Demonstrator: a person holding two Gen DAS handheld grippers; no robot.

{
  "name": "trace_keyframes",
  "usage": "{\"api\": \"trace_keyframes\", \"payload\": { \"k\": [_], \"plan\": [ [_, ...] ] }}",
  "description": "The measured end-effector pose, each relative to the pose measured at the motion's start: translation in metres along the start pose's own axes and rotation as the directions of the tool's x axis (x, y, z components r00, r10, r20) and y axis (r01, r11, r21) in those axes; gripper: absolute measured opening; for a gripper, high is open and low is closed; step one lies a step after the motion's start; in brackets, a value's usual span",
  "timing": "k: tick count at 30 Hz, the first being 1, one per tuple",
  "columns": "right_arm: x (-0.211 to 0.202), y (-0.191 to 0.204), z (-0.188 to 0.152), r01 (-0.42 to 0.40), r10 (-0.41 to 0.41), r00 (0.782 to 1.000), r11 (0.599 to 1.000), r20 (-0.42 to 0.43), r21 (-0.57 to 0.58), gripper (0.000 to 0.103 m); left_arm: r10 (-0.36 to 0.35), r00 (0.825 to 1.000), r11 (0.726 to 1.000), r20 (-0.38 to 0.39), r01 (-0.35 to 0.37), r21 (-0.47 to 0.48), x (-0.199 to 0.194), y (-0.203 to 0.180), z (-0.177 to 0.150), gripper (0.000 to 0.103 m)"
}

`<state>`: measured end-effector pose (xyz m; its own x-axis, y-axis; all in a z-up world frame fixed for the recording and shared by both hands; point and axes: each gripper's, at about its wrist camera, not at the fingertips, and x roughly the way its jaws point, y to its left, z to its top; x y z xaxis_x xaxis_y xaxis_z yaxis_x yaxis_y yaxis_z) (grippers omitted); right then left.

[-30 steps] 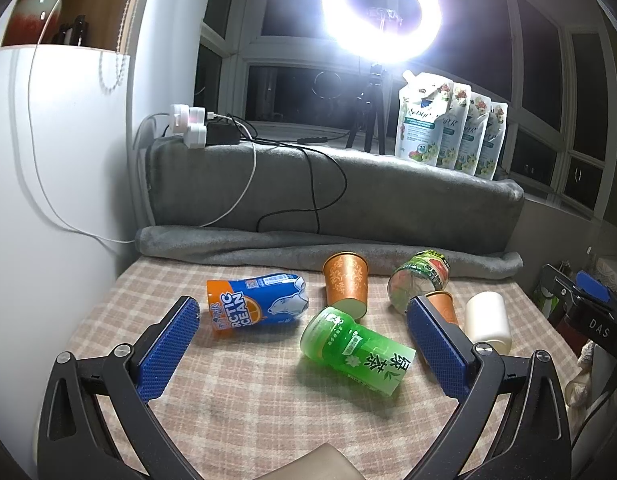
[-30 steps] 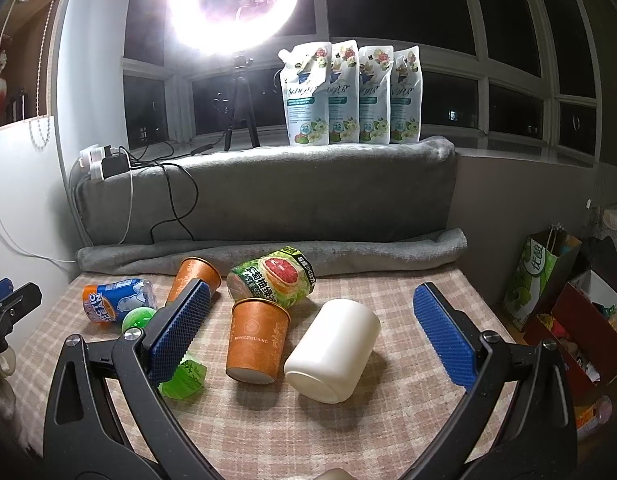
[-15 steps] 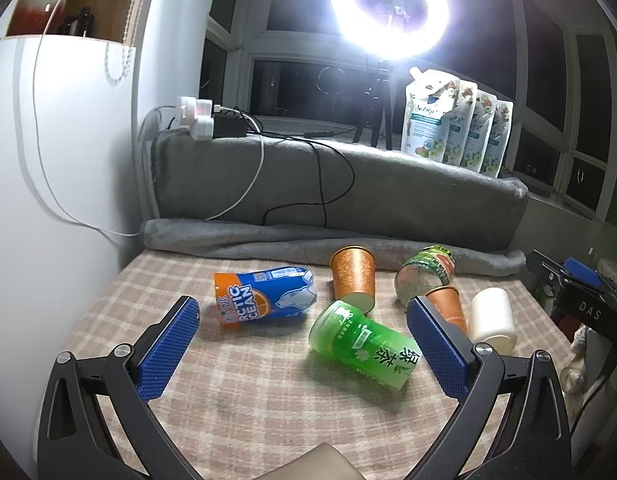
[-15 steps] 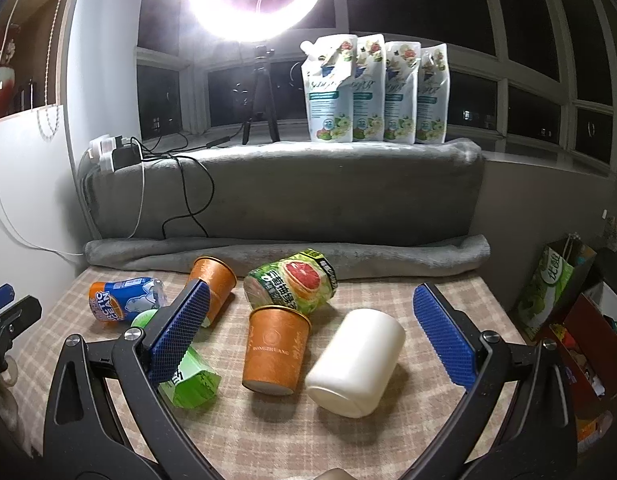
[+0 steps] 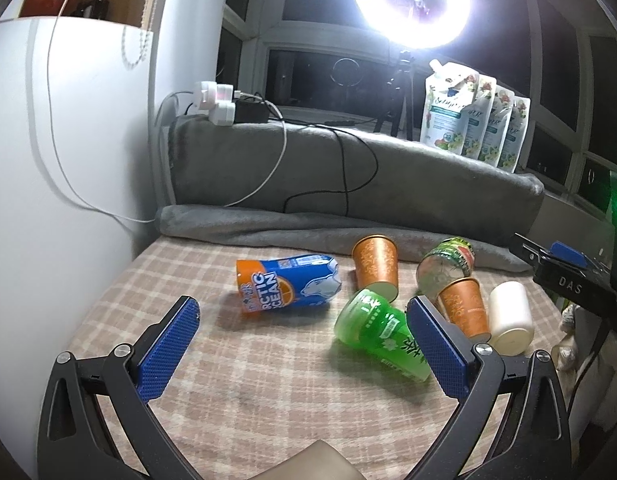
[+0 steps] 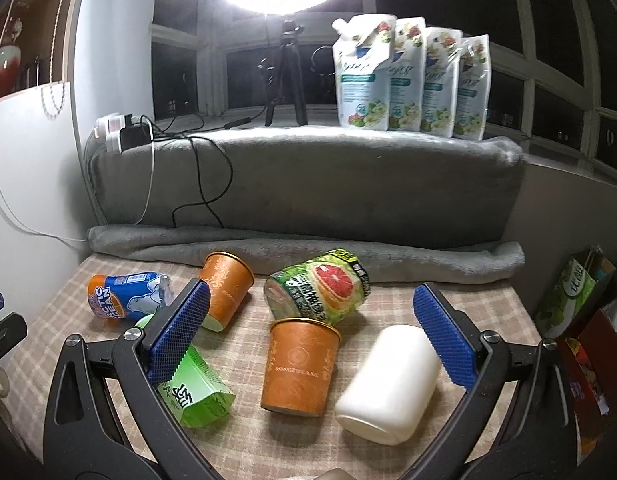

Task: Flip cup upright
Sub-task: 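Move the right gripper to the patterned orange paper cup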

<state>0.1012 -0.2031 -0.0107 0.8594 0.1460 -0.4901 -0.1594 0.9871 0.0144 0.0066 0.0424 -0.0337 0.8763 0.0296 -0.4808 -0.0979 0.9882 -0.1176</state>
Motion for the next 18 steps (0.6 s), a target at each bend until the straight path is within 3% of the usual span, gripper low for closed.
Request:
{"api": "trace_keyframes", "payload": {
  "k": [5,9,14,18],
  "plan": [
    [0.022,0.008,0.006,-0.079,0.08,0.995,0.997,-0.068,0.005,0.103,0.021,0.999,0.999,-0.025,-0.022,-0.023,0.004,0.009,-0.003,0.102],
    [0.044,0.018,0.01,-0.163,0.165,0.976,0.986,-0.143,0.021,0.103,0.028,0.999,0.999,-0.045,-0.03,-0.03,0.005,0.016,-0.007,0.102],
    [0.075,0.032,0.016,-0.259,0.265,0.933,0.964,-0.242,0.059,0.092,0.04,0.998,0.998,-0.058,-0.042,-0.042,0.004,0.024,-0.012,0.102],
    [0.099,0.049,0.021,-0.314,0.325,0.894,0.945,-0.309,0.086,0.09,0.047,0.997,0.997,-0.065,-0.051,-0.063,0.003,0.032,-0.014,0.102]
  ]
}}
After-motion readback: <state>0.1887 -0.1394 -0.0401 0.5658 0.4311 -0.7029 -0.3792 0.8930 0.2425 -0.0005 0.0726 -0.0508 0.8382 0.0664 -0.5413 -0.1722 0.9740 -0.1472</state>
